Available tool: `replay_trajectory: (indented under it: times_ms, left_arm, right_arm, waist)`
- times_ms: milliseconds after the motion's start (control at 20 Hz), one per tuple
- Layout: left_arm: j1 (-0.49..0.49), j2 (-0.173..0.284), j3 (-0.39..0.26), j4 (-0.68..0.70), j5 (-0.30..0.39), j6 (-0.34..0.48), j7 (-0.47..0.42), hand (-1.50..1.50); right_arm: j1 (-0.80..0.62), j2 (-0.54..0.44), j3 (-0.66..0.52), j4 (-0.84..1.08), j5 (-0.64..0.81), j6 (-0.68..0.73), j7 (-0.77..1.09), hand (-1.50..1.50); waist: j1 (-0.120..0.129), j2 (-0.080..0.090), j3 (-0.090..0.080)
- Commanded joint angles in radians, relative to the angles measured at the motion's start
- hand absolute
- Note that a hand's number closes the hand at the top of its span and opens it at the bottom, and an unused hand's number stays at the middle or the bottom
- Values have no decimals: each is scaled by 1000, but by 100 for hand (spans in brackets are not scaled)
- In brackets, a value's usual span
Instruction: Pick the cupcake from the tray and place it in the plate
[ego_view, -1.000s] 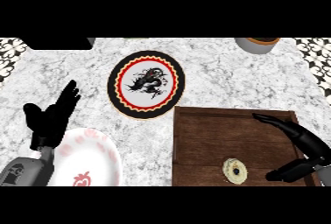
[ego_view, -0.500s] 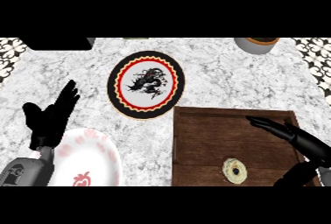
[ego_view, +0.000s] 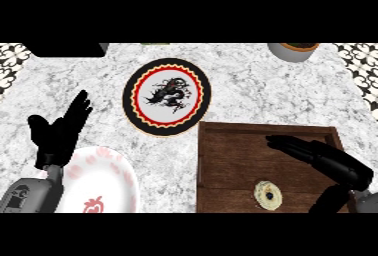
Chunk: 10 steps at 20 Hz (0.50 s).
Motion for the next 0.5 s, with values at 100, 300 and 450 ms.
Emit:
replay_trajectory:
  times_ms: [100, 300, 450]
  left_arm:
    - [24, -55, -16, -8, -65, 29, -23, 0]
    - [30, -40, 31, -15, -27, -40, -11, 0]
    - [40, -82, 16, -7, -82, -5, -15, 0]
  right_arm:
    - [34, 11, 28, -86, 135, 16, 99, -150]
    - [-44, 69, 38, -47, 197, 94, 164, -150]
    - [8, 89, 35, -44, 253, 89, 155, -150]
  waist:
    - [-1, 0, 0]
    - [4, 1, 0]
    - [2, 1, 0]
